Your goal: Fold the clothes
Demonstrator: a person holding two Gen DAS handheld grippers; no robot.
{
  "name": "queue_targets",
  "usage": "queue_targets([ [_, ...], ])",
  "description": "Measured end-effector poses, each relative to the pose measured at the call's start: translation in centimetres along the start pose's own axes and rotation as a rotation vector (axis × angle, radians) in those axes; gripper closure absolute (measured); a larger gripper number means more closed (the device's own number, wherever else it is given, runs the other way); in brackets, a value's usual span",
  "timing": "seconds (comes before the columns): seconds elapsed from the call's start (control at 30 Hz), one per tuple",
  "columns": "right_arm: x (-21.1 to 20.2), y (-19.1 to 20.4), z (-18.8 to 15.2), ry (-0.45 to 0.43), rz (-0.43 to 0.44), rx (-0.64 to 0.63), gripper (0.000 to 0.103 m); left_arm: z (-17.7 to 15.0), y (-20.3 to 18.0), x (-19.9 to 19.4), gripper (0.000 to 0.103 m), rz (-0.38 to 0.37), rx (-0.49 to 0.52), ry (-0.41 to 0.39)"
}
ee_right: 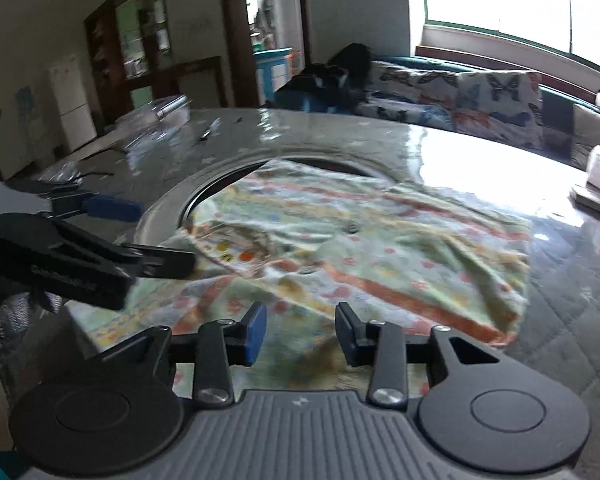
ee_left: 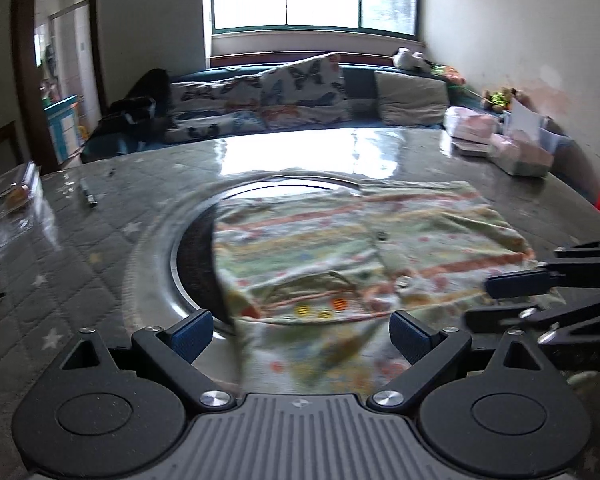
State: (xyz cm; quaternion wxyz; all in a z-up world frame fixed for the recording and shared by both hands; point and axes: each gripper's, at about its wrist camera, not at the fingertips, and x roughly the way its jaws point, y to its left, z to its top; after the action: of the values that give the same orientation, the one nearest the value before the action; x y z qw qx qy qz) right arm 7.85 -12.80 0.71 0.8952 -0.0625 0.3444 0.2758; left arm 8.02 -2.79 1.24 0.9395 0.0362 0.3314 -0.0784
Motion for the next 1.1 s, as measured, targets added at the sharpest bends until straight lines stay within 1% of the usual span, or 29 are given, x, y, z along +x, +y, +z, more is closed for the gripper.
queue_targets([
  [0.13,0.3,0.4,-0.5,0.022,0.001,-0.028,0.059,-0.8,-0.6,0.9,0.006,0.004,0.034,0.023],
  [0.17,0.1,0.3,-0.7,0.024,-0.001,-0.029,0.058,-1.0,-0.5,1.1,0.006,0.008,0.035,0.032],
  [0.27,-0.8,0.2,-1.3,0.034,-0.006,-0.035,0.057,-1.6,0.1,1.0,0.006,0.015,0.029,0.041],
  [0.47,-3.0,0.0,-3.2,0.05,-0.021,-0.044,0.054,-2.9,0.5,-1.3,0.006,0.005,0.046,0.02],
  [0.63,-4.4,0.1,-4.2,0.043,-0.028,-0.05,0.054,-4.4,0.2,-2.7,0.006,0.005,0.07,0.028],
  [0.77,-4.6,0.3,-4.6,0.043,-0.037,-0.057,0.053,-5.1,0.3,-3.0,0.004,0.018,0.08,0.033],
  [0.9,-5.2,0.1,-4.4,0.005,-0.046,-0.029,0.053,-5.3,0.8,-3.5,0.004,0.036,0.071,0.034],
  [0.97,-5.1,-0.1,-4.6,0.012,-0.041,-0.022,0.054,-5.3,0.9,-3.9,0.004,0.043,0.07,0.03],
  [1.1,-5.2,-0.1,-5.0,0.012,-0.047,-0.021,0.054,-5.1,0.9,-5.3,0.005,0.022,0.065,0.017],
])
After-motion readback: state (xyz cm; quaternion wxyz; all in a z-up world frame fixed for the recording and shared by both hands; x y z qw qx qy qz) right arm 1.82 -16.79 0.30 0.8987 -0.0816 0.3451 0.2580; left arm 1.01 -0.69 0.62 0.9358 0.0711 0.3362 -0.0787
